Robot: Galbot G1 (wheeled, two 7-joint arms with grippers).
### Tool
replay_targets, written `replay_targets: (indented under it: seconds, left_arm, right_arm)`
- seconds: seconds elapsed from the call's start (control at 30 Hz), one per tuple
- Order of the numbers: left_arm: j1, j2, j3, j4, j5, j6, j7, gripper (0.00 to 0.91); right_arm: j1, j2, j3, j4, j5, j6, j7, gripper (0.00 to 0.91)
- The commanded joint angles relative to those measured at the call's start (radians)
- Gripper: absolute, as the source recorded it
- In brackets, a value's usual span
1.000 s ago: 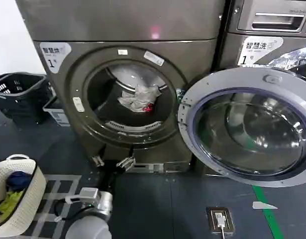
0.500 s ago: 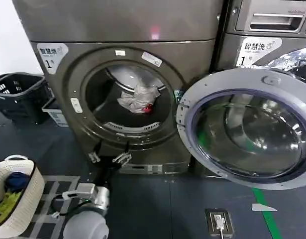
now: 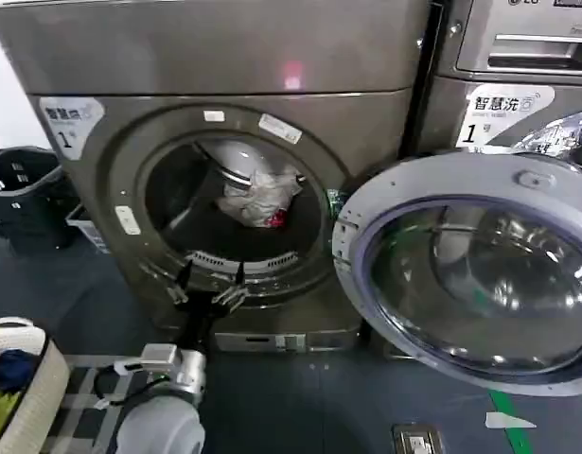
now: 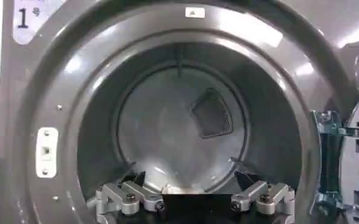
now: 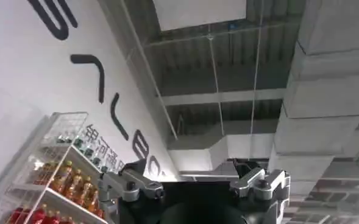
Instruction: Grasp the clothes from the dryer.
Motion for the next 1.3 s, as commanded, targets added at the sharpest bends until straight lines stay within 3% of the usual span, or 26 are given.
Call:
replay_targets:
  seconds: [0.03,1.3]
  left_arm:
    - [0.004,-0.002,0.004,-0.003,-0.004,0.001,0.000,0.907]
    - [0.009,-0.004,0.030,-0.017,-0.011,0.006,0.001,0.907]
  right_arm:
    - [-0.001,0.000,0.005,-0.005,0.000,0.002,0.000,0.907]
    - [-0.036,0.000,0.044,-0.020,0.004,0.006,0.003,0.907]
